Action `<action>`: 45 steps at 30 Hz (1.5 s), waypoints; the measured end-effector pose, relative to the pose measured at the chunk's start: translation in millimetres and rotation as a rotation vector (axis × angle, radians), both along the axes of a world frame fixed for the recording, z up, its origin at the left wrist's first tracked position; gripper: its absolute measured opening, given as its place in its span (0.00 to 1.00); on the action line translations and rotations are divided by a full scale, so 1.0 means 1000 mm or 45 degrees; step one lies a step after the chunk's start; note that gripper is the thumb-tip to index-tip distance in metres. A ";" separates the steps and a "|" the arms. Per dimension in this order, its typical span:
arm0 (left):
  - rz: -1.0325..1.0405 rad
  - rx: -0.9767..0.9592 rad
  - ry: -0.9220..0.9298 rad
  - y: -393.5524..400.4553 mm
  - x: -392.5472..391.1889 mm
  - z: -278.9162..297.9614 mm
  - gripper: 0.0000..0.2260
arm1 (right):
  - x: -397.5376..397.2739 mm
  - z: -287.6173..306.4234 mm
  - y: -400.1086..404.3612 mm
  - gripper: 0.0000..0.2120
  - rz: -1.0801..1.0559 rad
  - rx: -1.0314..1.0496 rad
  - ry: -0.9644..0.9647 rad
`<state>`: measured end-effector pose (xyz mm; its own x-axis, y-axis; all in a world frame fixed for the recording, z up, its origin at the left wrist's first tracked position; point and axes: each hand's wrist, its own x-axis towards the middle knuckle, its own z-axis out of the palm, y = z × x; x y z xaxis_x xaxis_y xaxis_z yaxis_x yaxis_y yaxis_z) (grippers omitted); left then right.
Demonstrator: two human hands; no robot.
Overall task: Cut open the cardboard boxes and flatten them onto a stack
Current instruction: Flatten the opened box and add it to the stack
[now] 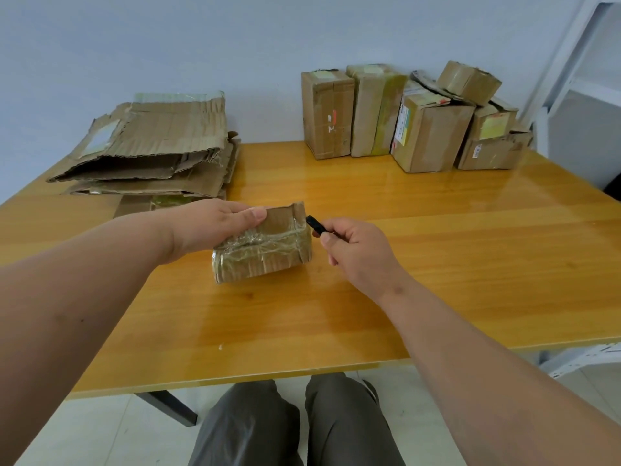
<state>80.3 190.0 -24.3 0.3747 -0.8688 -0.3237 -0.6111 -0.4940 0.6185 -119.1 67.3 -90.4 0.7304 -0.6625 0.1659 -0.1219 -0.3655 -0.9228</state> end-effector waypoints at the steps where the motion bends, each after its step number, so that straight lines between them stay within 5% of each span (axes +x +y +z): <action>1: 0.009 -0.009 0.010 -0.001 0.001 -0.001 0.28 | -0.001 -0.001 0.000 0.09 -0.003 -0.020 0.003; 17: -0.016 0.043 -0.020 0.001 -0.004 0.001 0.33 | -0.025 -0.022 0.006 0.14 0.040 -0.595 0.402; 26: 0.067 0.026 0.011 0.003 -0.006 -0.001 0.31 | -0.027 -0.011 0.002 0.10 -0.118 -0.276 0.269; 29: 0.108 0.035 0.084 -0.003 -0.006 0.004 0.20 | -0.025 -0.009 0.007 0.10 -0.139 -0.330 0.223; 39: -0.062 0.192 -0.016 -0.001 -0.016 0.014 0.23 | -0.015 -0.002 0.039 0.17 -0.159 -1.110 0.011; 45: -0.041 0.160 -0.078 0.002 -0.023 0.011 0.22 | -0.005 -0.001 0.063 0.07 0.073 -1.269 0.130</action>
